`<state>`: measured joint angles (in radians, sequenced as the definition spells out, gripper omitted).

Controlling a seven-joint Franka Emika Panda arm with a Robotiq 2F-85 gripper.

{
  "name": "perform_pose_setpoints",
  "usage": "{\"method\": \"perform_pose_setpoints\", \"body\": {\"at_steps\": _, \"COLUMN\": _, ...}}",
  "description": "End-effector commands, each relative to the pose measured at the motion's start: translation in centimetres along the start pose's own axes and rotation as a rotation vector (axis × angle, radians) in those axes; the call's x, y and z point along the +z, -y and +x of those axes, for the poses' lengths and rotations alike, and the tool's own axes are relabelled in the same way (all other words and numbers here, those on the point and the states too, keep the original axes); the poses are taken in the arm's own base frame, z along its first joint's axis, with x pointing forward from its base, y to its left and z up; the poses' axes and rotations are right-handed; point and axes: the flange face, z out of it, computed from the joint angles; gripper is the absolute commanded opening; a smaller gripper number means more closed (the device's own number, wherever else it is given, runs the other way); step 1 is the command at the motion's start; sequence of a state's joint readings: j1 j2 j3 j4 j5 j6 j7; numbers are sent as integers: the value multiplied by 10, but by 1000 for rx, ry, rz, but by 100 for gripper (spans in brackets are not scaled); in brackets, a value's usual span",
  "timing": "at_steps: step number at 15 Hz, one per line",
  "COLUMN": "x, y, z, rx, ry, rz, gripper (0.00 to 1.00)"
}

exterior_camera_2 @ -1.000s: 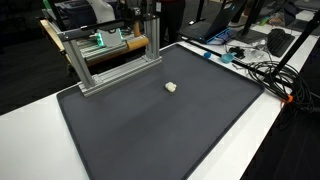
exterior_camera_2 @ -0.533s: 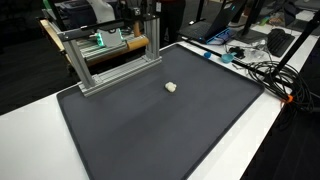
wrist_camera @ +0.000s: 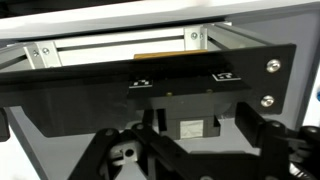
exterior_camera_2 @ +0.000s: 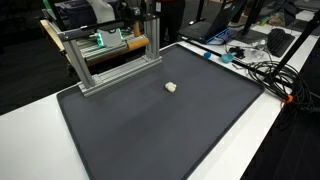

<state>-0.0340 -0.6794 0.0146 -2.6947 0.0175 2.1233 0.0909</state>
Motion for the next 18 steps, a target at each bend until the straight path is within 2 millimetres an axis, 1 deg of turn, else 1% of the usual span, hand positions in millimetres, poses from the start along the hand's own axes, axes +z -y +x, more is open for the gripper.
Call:
{"method": "perform_pose_setpoints", "body": {"at_steps": 1, "x": 0, "y": -2, "z": -9, "rx": 23, "ry": -22, "rz": -19, "gripper": 82}}
{"method": "perform_pose_setpoints", "body": {"at_steps": 3, "x": 0, "y": -3, "z": -9, "rx": 24, "ry": -17, "rz": -29, "gripper": 84}}
{"method": "perform_pose_setpoints", "body": {"at_steps": 5, "x": 1, "y": -3, "z": -9, "rx": 16, "ry": -12, "rz": -39, "gripper": 89}}
{"method": "perform_pose_setpoints", "body": {"at_steps": 6, "x": 1, "y": -3, "z": -9, "rx": 10, "ry": -9, "rz": -46, "gripper": 87}}
{"method": "perform_pose_setpoints", "body": {"at_steps": 7, "x": 2, "y": -3, "z": -9, "rx": 2, "ry": -5, "rz": -54, "gripper": 87}}
{"method": "perform_pose_setpoints", "body": {"at_steps": 8, "x": 2, "y": -3, "z": -8, "rx": -7, "ry": -1, "rz": -61, "gripper": 85}}
{"method": "perform_pose_setpoints", "body": {"at_steps": 10, "x": 2, "y": -3, "z": -8, "rx": -23, "ry": 4, "rz": -70, "gripper": 84}}
{"method": "perform_pose_setpoints", "body": {"at_steps": 11, "x": 2, "y": -3, "z": -8, "rx": -27, "ry": 4, "rz": -74, "gripper": 81}}
{"method": "perform_pose_setpoints", "body": {"at_steps": 12, "x": 2, "y": -3, "z": -7, "rx": -28, "ry": 3, "rz": -78, "gripper": 70}}
{"method": "perform_pose_setpoints", "body": {"at_steps": 13, "x": 2, "y": -3, "z": -8, "rx": -29, "ry": 3, "rz": -82, "gripper": 56}}
{"method": "perform_pose_setpoints", "body": {"at_steps": 14, "x": 2, "y": -3, "z": -8, "rx": -28, "ry": 4, "rz": -86, "gripper": 55}}
{"method": "perform_pose_setpoints", "body": {"at_steps": 16, "x": 2, "y": -3, "z": -9, "rx": -25, "ry": 9, "rz": -89, "gripper": 43}}
{"method": "perform_pose_setpoints", "body": {"at_steps": 17, "x": 1, "y": 0, "z": -9, "rx": -24, "ry": 7, "rz": -92, "gripper": 34}}
{"method": "perform_pose_setpoints", "body": {"at_steps": 18, "x": 1, "y": 0, "z": -10, "rx": -21, "ry": 9, "rz": -96, "gripper": 33}}
